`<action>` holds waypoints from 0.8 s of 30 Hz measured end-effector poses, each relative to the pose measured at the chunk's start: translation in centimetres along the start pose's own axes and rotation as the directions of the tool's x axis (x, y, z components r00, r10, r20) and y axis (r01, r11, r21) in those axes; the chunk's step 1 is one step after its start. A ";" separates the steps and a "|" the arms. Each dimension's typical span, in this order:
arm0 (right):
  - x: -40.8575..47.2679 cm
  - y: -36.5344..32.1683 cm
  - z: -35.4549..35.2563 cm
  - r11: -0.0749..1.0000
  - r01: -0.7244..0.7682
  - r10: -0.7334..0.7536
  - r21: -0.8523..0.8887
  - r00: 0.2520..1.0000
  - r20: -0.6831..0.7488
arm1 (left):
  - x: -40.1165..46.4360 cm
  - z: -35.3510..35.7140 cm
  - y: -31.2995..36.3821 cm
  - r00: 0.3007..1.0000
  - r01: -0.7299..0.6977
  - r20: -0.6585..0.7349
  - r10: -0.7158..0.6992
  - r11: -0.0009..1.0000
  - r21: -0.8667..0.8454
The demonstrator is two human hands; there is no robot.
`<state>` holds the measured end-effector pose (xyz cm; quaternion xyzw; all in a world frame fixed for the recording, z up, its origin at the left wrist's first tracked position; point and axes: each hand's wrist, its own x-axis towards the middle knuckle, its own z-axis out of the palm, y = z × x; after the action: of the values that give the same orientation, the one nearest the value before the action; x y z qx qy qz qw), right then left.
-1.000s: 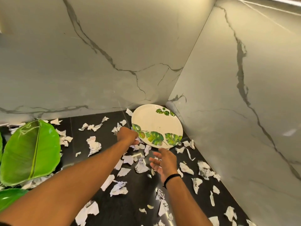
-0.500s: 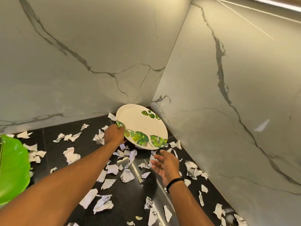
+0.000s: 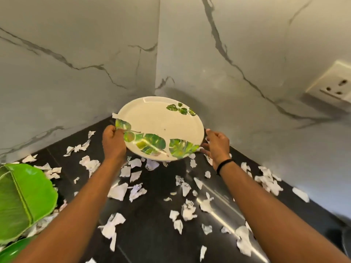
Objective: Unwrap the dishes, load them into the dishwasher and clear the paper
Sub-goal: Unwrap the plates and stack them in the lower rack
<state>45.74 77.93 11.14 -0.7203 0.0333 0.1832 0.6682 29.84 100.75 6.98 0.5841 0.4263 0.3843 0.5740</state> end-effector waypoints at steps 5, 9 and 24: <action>-3.9 3.0 -6.6 0.998 -0.036 0.041 0.049 0.993 -0.111 | -5.6 -0.1 -1.0 0.948 0.044 0.314 -0.045 0.999 0.012; -7.6 5.8 -13.3 0.990 -0.128 0.139 0.065 0.964 -0.228 | -10.2 2.0 -3.0 0.858 0.134 0.490 -0.151 0.988 0.071; -28.6 11.8 -35.4 0.979 0.071 0.079 0.190 0.730 -0.679 | -37.1 11.4 -1.6 0.560 0.291 0.774 -0.296 0.945 0.151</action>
<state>23.42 36.59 10.16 -0.6651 0.2965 -0.0970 0.6785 27.77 61.93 6.42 0.6154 0.2229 -0.0131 0.7560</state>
